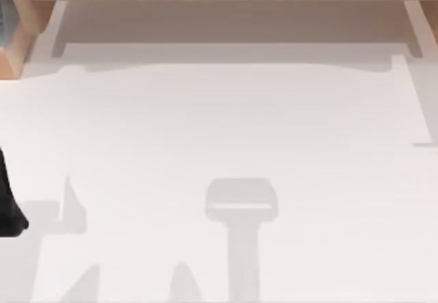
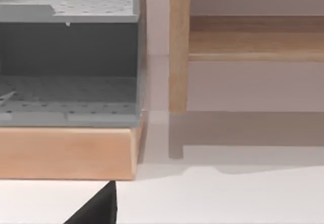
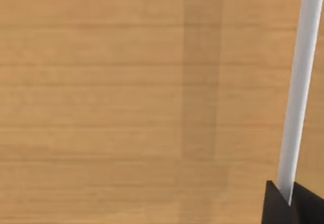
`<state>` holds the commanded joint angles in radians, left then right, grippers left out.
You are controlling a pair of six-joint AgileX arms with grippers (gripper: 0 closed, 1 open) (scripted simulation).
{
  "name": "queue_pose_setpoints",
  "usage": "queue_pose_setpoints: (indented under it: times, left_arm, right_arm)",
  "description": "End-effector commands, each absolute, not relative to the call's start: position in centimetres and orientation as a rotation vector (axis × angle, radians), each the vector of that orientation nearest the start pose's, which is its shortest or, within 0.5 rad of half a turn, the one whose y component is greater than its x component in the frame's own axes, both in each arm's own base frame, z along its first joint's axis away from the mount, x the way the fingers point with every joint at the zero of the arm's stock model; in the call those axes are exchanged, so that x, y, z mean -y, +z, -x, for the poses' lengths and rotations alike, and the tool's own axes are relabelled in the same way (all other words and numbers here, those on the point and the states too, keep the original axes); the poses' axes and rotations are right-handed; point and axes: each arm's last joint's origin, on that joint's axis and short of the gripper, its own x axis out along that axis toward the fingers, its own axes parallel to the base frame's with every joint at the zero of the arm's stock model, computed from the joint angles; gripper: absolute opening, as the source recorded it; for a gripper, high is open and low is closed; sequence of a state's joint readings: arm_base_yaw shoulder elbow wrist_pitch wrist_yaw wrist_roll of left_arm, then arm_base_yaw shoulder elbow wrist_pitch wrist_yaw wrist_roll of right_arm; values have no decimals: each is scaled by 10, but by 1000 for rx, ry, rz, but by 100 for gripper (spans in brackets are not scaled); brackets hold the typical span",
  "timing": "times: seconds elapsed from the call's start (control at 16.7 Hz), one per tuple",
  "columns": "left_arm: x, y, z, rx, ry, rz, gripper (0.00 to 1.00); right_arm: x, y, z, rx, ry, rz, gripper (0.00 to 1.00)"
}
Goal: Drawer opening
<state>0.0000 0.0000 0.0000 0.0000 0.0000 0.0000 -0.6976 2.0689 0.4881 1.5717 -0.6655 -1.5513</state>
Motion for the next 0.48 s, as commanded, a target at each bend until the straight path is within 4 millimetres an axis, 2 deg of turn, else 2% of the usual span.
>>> queue_pose_setpoints:
  times: [0.24,0.48]
  left_arm:
    - [1,160,-106,0,0,0,100]
    - [1,160,-106,0,0,0,100]
  right_arm:
    - [178,87,-241,-12,-2,1564,0]
    - [178,87,-241,-12,-2,1564,30]
